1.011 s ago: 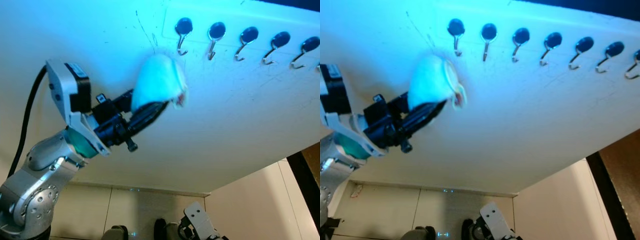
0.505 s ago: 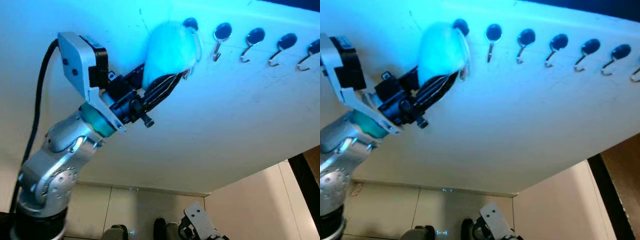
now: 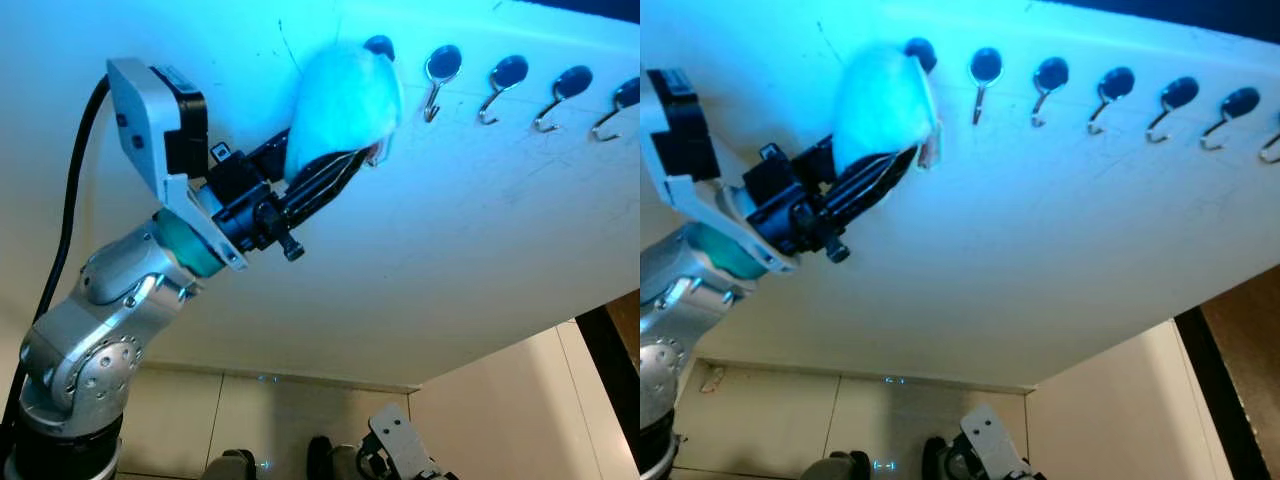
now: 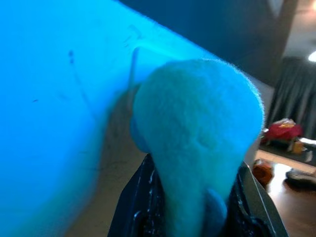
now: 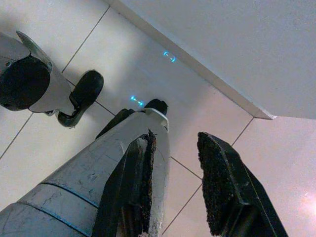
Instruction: Hang keys on a hook
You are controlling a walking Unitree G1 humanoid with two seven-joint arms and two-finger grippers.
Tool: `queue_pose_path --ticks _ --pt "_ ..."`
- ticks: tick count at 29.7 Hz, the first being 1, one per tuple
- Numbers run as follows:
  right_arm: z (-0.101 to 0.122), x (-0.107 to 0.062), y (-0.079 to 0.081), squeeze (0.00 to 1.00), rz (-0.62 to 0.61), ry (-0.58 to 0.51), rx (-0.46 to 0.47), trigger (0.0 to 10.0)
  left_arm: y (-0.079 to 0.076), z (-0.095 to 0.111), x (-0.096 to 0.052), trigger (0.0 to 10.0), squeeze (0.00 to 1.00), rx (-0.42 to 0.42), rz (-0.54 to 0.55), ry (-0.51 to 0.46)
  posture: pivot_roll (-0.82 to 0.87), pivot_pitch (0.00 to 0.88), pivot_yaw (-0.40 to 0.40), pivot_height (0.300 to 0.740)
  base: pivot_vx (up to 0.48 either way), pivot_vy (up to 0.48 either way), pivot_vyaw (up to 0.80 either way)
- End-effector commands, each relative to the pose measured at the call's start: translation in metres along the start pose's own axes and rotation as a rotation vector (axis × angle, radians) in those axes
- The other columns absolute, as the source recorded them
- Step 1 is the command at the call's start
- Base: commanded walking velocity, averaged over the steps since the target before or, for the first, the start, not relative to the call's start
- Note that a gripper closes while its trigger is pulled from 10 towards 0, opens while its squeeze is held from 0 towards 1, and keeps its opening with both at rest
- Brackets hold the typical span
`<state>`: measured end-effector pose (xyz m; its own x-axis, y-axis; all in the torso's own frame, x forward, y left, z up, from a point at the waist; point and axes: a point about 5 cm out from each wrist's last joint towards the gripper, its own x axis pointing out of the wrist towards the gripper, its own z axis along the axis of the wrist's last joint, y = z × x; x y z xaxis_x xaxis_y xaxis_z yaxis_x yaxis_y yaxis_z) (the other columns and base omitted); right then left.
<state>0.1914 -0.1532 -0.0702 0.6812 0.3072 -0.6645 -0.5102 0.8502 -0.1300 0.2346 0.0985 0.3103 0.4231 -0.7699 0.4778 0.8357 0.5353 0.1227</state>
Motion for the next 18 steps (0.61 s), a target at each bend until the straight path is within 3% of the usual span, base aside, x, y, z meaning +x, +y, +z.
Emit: queue_pose_path --ticks 1,9,18 --pt "-0.017 -0.006 0.005 0.00 0.013 0.066 0.011 10.0 -0.009 0.003 -0.002 10.0 0.00 -0.011 -0.064 -0.009 -0.02 0.169 -0.019 0.740 0.000 0.000 0.00" --pt "-0.015 -0.005 0.005 0.00 0.018 0.064 0.007 10.0 -0.007 -0.010 0.002 10.0 0.00 0.015 -0.042 0.040 -0.02 0.169 -0.019 0.740 0.000 0.000 0.00" --pt "-0.015 -0.005 0.005 0.00 0.009 0.062 0.013 10.0 0.011 -0.018 0.012 10.0 0.00 0.041 0.091 0.043 -0.04 0.165 -0.012 0.740 0.000 0.000 0.00"
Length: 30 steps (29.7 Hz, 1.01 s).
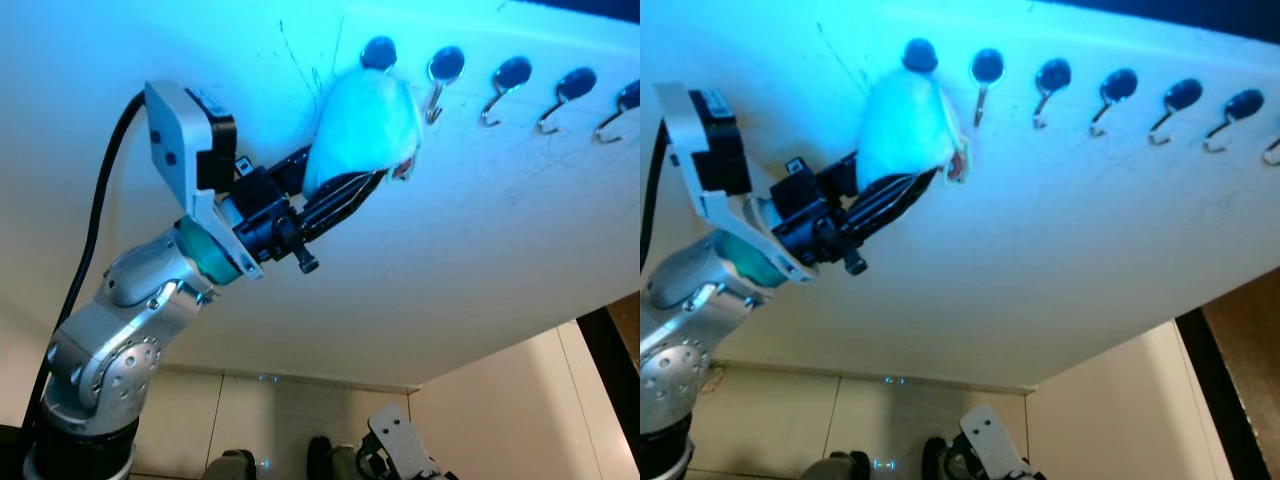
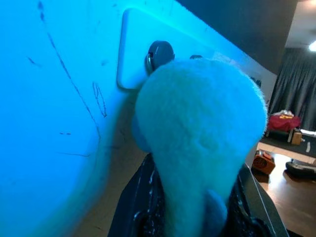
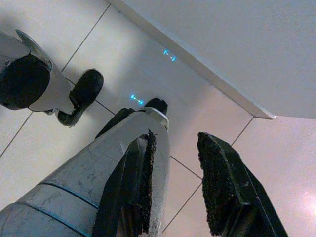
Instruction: Hang keys on a hook
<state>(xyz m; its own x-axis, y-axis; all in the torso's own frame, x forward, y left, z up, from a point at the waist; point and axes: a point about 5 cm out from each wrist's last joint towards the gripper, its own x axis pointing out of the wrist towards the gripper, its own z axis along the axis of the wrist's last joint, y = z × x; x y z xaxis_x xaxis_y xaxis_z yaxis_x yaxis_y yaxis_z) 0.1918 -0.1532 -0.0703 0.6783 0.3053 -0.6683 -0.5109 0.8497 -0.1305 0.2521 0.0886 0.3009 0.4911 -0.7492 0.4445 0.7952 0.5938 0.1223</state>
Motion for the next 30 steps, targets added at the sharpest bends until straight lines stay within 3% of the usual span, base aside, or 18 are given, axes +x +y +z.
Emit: queue_pose_path --ticks 1,8,11,14,17,20,23,25,26,27,28,30 --pt "-0.016 -0.006 0.005 0.00 0.007 0.058 0.016 10.0 0.007 -0.001 0.001 10.0 0.00 0.002 0.056 -0.003 -0.04 0.165 -0.012 0.740 0.000 0.000 0.00" --pt "-0.019 -0.007 0.006 0.00 0.005 0.064 0.022 10.0 0.012 -0.003 -0.015 10.0 0.00 -0.100 0.085 -0.013 -0.03 0.165 -0.007 0.740 0.000 0.000 0.00" --pt "-0.019 -0.007 0.007 0.00 0.009 0.067 0.020 10.0 0.005 -0.002 -0.028 10.0 0.00 -0.226 0.020 -0.061 -0.03 0.166 -0.012 0.740 0.000 0.000 0.00" --pt "-0.017 -0.006 0.007 0.00 0.013 0.064 0.014 10.0 0.001 0.000 -0.034 10.0 0.00 -0.289 -0.026 -0.094 -0.02 0.167 -0.015 0.740 0.000 0.000 0.00" --pt "-0.016 -0.006 0.006 0.00 0.014 0.063 0.010 10.0 0.000 -0.005 -0.033 10.0 0.00 -0.270 -0.019 -0.065 -0.02 0.166 -0.020 0.740 0.000 0.000 0.00" --pt "-0.014 -0.005 0.004 0.00 0.015 0.059 0.004 10.0 0.000 -0.020 -0.030 10.0 0.00 -0.160 -0.004 0.059 -0.02 0.166 -0.020 0.740 0.000 0.000 0.00" --pt "-0.014 -0.005 0.003 0.00 0.015 0.058 0.003 10.0 -0.001 -0.024 -0.030 10.0 0.00 -0.124 -0.007 0.097 -0.02 0.166 -0.020 0.740 0.000 0.000 0.00" --pt "-0.014 -0.005 0.003 0.00 0.013 0.059 0.003 10.0 -0.003 -0.038 -0.032 10.0 0.00 0.003 -0.024 0.222 -0.02 0.166 -0.020 0.740 0.000 0.000 0.00" --pt "-0.014 -0.005 0.003 0.00 0.013 0.059 0.003 10.0 -0.003 -0.038 -0.032 10.0 0.00 0.003 -0.024 0.222 -0.02 0.166 -0.020 0.740 0.000 0.000 0.00" --pt "-0.015 -0.005 0.004 0.00 0.013 0.061 0.003 10.0 -0.001 -0.047 -0.032 10.0 0.00 0.091 -0.014 0.290 -0.02 0.166 -0.020 0.740 0.000 0.000 0.00" --pt "-0.016 -0.006 0.004 0.00 0.014 0.063 0.004 10.0 0.002 -0.055 -0.031 10.0 0.45 0.165 0.005 0.342 -0.02 0.166 -0.020 0.740 0.000 0.000 0.00" --pt "-0.016 -0.006 0.005 0.00 0.015 0.064 0.005 10.0 0.005 -0.059 -0.031 10.0 0.45 0.208 0.019 0.368 -0.02 0.166 -0.020 0.740 0.000 0.000 0.00"
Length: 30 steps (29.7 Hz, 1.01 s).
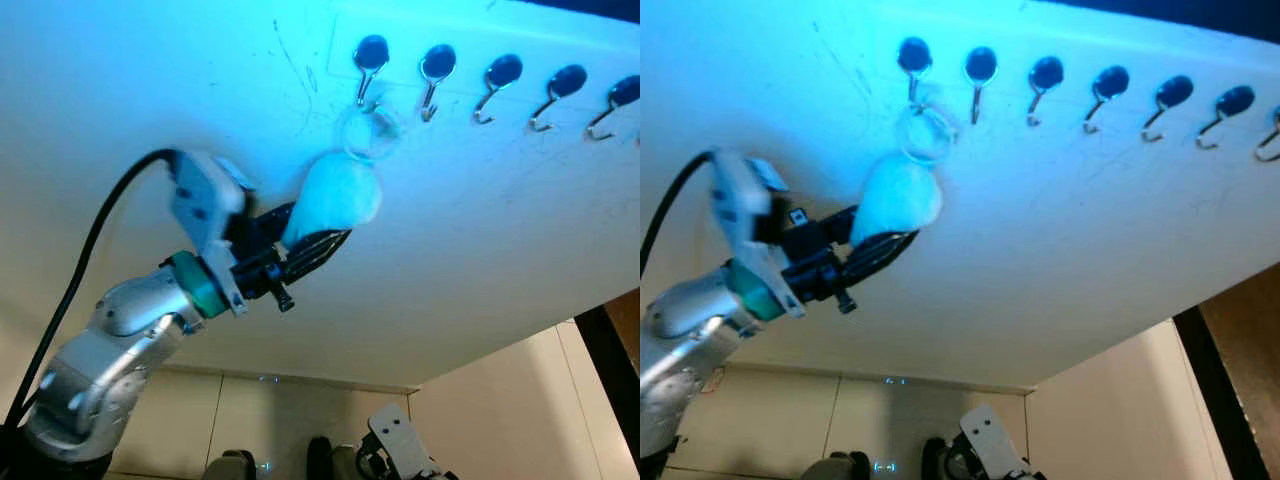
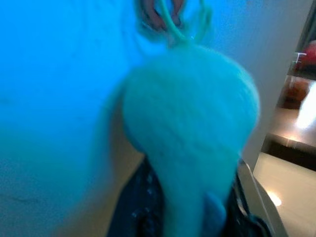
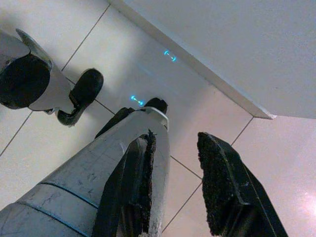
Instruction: Hang keys on a hook
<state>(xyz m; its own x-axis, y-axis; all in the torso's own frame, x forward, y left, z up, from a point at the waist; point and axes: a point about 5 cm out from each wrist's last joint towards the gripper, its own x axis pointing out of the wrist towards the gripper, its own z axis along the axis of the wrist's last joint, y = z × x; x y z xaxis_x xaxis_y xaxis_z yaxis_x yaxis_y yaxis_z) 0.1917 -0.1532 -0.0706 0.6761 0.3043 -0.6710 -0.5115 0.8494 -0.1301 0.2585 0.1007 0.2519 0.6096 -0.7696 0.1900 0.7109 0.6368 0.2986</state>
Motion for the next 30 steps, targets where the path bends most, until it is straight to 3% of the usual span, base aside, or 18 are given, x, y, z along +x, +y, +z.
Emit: queue_pose_path --ticks 1,2,6,7,8,10,13,14,15,16,17,18,20,22,23,24,27,30 --pt "-0.016 -0.006 0.005 0.00 0.014 0.061 0.005 10.0 -0.005 -0.016 0.001 10.0 0.45 0.010 -0.012 0.085 -0.02 0.166 -0.020 0.740 0.000 0.000 0.00" --pt "-0.017 -0.006 0.006 0.00 0.015 0.062 0.006 10.0 -0.003 -0.021 0.001 10.0 1.00 0.028 0.001 0.101 -0.02 0.171 -0.016 0.740 0.000 0.000 0.00" --pt "-0.018 -0.007 0.006 0.00 0.012 0.063 0.013 10.0 -0.004 -0.035 -0.007 10.0 1.00 0.072 0.006 0.164 -0.03 0.173 -0.009 0.740 0.000 0.000 0.00" --pt "-0.020 -0.008 0.006 0.00 0.008 0.067 0.018 10.0 -0.009 -0.055 -0.020 10.0 0.00 0.146 -0.011 0.252 -0.03 0.174 -0.009 0.740 0.000 0.000 0.00" --pt "-0.020 -0.008 0.006 0.00 0.008 0.067 0.018 10.0 -0.009 -0.055 -0.020 10.0 0.00 0.146 -0.011 0.252 -0.03 0.174 -0.009 0.740 0.000 0.000 0.00" --pt "-0.023 -0.010 0.006 0.00 0.003 0.074 0.026 10.0 -0.022 -0.102 -0.050 10.0 0.00 0.252 -0.056 0.447 -0.03 0.177 -0.006 0.740 0.000 0.000 0.00" --pt "-0.024 -0.010 0.006 0.00 0.001 0.075 0.028 10.0 -0.028 -0.119 -0.062 10.0 0.00 0.271 -0.079 0.510 -0.03 0.177 -0.006 0.740 0.000 0.000 0.00" --pt "-0.027 -0.012 0.006 0.00 -0.002 0.084 0.034 10.0 -0.032 -0.144 -0.078 10.0 0.00 0.213 -0.021 0.603 -0.03 0.177 -0.005 0.740 0.000 0.000 0.00" --pt "-0.027 -0.012 0.006 0.00 -0.002 0.084 0.034 10.0 -0.032 -0.144 -0.078 10.0 0.00 0.213 -0.021 0.603 -0.03 0.177 -0.005 0.740 0.000 0.000 0.00" --pt "-0.032 -0.014 0.008 0.00 -0.003 0.098 0.039 10.0 -0.038 -0.176 -0.098 10.0 0.00 0.128 0.072 0.718 -0.04 0.178 -0.008 0.740 0.000 0.000 0.00" --pt "-0.032 -0.014 0.008 0.00 -0.003 0.098 0.039 10.0 -0.038 -0.176 -0.098 10.0 0.00 0.128 0.072 0.718 -0.04 0.178 -0.008 0.740 0.000 0.000 0.00" --pt "-0.037 -0.017 0.009 0.00 -0.002 0.116 0.044 10.0 -0.048 -0.206 -0.119 10.0 0.00 0.048 0.161 0.847 -0.04 0.179 -0.012 0.740 0.000 0.000 0.00" --pt "-0.037 -0.017 0.009 0.00 -0.002 0.116 0.044 10.0 -0.048 -0.206 -0.119 10.0 0.00 0.048 0.161 0.847 -0.04 0.179 -0.012 0.740 0.000 0.000 0.00" --pt "-0.046 -0.021 0.011 0.00 0.005 0.144 0.051 10.0 -0.071 -0.248 -0.153 10.0 0.00 -0.054 0.312 1.056 -0.04 0.177 -0.022 0.740 0.000 0.000 0.00" --pt "-0.046 -0.021 0.011 0.00 0.005 0.144 0.051 10.0 -0.071 -0.248 -0.153 10.0 0.00 -0.054 0.312 1.056 -0.04 0.177 -0.022 0.740 0.000 0.000 0.00" --pt "-0.049 -0.023 0.010 0.00 -0.002 0.153 0.076 10.0 -0.082 -0.268 -0.176 10.0 0.00 -0.133 0.433 1.195 -0.05 0.168 -0.048 0.740 0.000 0.000 0.00" --pt "-0.048 -0.023 0.008 0.00 -0.009 0.148 0.102 10.0 -0.088 -0.275 -0.188 10.0 0.00 -0.176 0.473 1.257 -0.05 0.168 -0.048 0.740 0.000 0.000 0.00" --pt "-0.043 -0.021 0.004 0.00 -0.021 0.122 0.131 10.0 -0.088 -0.277 -0.189 10.0 0.00 -0.192 0.491 1.247 -0.07 0.161 -0.065 0.740 0.000 0.000 0.00"
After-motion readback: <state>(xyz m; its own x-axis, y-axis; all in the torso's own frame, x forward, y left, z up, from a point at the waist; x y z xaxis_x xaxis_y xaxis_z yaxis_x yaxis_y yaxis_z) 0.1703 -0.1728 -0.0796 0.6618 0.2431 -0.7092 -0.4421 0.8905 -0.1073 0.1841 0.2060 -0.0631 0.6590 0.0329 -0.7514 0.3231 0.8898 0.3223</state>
